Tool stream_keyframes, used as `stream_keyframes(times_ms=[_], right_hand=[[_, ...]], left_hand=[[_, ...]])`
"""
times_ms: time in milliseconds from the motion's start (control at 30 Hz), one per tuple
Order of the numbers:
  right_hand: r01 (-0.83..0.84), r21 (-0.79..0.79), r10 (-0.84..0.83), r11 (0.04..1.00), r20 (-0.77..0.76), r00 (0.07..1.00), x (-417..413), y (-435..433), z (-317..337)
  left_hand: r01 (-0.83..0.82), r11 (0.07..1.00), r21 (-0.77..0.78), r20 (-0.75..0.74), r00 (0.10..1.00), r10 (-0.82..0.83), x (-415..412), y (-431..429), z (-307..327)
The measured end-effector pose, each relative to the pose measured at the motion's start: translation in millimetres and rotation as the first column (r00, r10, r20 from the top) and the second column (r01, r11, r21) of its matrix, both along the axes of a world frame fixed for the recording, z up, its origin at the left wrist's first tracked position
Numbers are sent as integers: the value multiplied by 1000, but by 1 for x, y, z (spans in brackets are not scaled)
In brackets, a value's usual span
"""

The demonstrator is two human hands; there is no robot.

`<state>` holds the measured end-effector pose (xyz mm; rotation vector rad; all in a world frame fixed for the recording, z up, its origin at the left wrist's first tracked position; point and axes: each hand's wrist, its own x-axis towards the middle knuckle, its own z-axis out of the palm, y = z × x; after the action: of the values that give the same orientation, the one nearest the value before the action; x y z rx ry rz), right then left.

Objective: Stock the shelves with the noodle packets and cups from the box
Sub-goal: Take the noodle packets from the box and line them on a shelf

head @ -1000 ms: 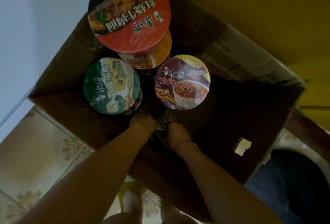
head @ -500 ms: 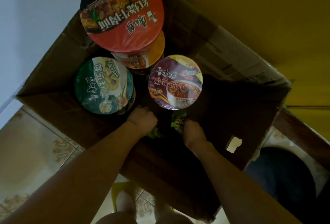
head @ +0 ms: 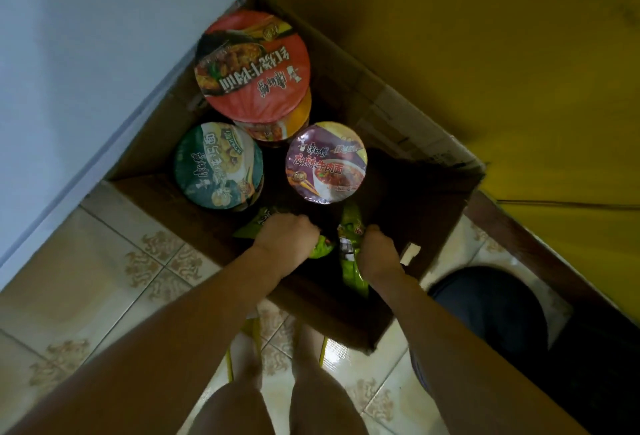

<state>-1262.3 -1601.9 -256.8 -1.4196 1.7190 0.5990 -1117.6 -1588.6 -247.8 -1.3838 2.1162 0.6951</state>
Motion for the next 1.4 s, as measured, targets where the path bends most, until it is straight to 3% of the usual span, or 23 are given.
stream_keyframes(times_ms=[200, 267, 333, 367, 533, 633, 900, 1100, 1400], right_hand=[[124, -39, -124, 991, 10, 992, -4, 1, 94], [176, -65, -174, 982, 33, 984, -3, 2, 130], [197, -111, -190, 974, 65, 980, 0, 4, 168], [199, -139, -188, 970, 90, 978, 1, 4, 189], [275, -275, -216, 921, 227, 950, 14, 6, 288], [290, -320, -196, 902, 296, 935, 20, 7, 341], [191, -460, 27, 867, 426, 904, 38, 8, 451], [93, -496, 192, 863, 492, 849, 56, 21, 506], [-173, -523, 485, 834, 547, 682, 132, 62, 553]], left_hand=[[-169, 984, -55, -50, 985, 166, 7, 10, 100], [-229, 963, -141, -98, 971, 216, 12, 16, 137], [-349, 908, -234, -183, 933, 311, 18, 19, 177], [-382, 905, -189, -172, 920, 352, 21, 22, 196], [-447, 844, -297, -238, 891, 387, 41, 39, 288], [-538, 810, -232, -339, 826, 451, 47, 52, 344], [-676, 625, -390, -437, 734, 520, 62, 99, 451], [-790, 322, -521, -484, 585, 651, 67, 143, 505], [-882, -191, -430, -733, 218, 644, 91, 245, 546]])
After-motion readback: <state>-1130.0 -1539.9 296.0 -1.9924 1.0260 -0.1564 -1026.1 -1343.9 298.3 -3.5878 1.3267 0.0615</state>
